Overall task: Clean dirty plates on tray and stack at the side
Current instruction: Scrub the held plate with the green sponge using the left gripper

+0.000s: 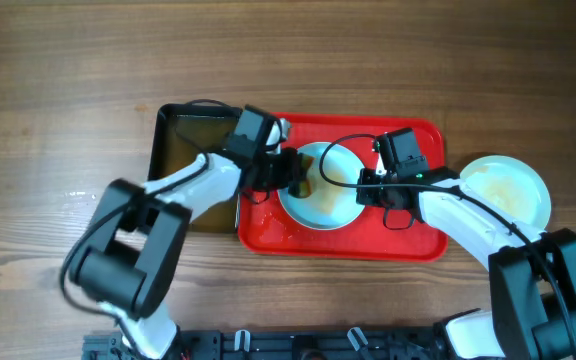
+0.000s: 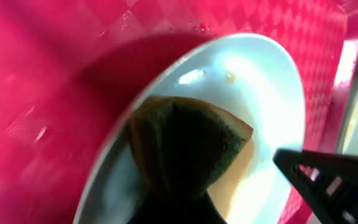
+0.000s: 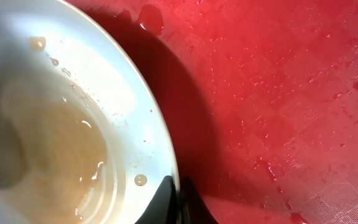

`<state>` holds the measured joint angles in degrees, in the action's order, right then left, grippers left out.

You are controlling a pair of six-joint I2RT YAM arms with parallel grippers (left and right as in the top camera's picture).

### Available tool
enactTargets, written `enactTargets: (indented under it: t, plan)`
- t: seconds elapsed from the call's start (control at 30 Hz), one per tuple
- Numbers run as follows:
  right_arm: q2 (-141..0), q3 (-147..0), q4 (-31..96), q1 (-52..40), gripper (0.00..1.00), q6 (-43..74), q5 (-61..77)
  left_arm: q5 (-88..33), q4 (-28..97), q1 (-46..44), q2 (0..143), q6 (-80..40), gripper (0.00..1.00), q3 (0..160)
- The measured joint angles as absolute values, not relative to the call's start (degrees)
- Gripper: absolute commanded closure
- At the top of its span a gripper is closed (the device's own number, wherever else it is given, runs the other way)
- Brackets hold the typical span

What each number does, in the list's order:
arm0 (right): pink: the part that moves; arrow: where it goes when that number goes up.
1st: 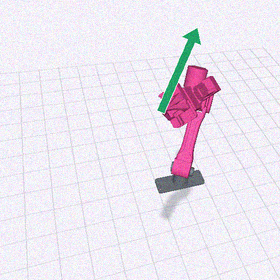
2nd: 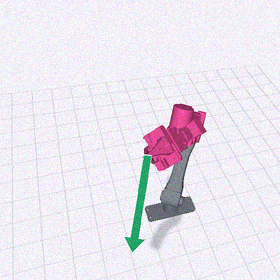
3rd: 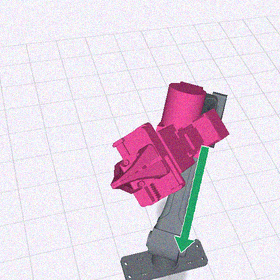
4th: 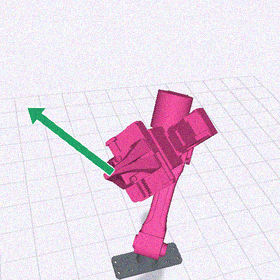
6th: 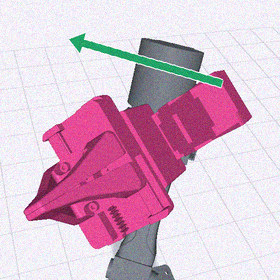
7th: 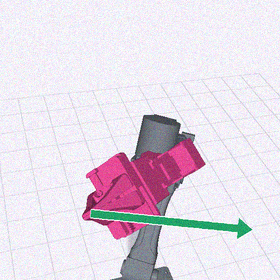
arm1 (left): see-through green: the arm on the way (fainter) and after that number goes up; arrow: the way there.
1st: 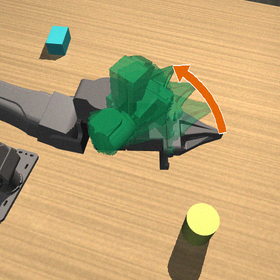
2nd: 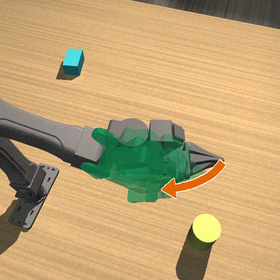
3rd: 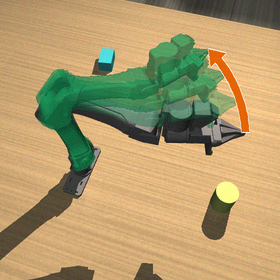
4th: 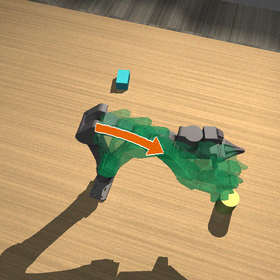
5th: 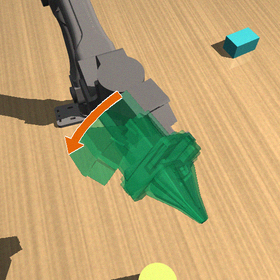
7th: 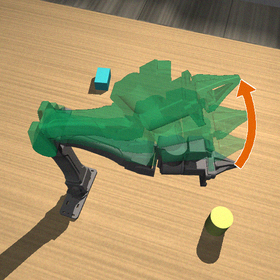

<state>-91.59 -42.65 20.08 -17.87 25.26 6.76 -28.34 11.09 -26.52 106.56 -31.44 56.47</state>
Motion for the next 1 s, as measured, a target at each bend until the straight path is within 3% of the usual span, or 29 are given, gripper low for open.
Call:
enactTargets:
  t: [0.13,0.27,0.4,0.6,0.63,0.7,0.73,1.0]
  plan:
    - [-91.6,-42.7,20.1,-17.9,0.96,25.3,6.7,-27.2,17.8,-26.4,95.3,-26.9,0.96,56.2]
    - [-91.6,-42.7,20.3,-17.9,0.96,25.3,6.7,-17.2,26.7,-22.8,88.4,-22.3,0.96,56.3]
    - [-91.6,-42.8,20.3,-17.9,0.96,25.3,6.6,-4.0,31.3,-17.5,88.4,-18.8,0.96,56.2]
    - [-91.6,-42.8,20.4,-17.9,0.96,25.3,6.6,0.2,32.6,-15.2,94.4,-15.3,0.95,56.2]
    - [-91.6,-42.8,20.4,-17.9,0.96,25.3,6.6,0.2,32.6,-15.2,95.9,-15.1,0.91,56.2]
    - [-91.6,-42.8,20.6,-17.9,0.96,25.3,6.6,0.3,32.6,-15.2,98.7,-15.0,0.47,56.2]
    - [-91.6,-42.8,20.6,-17.9,0.96,25.3,6.6,0.4,32.6,-15.2,99.8,-14.4,0.37,56.2]
    - [-91.6,-42.8,20.6,-17.9,0.96,25.3,6.5,2.1,28.3,-15.2,102.0,-14.0,0.34,56.2]
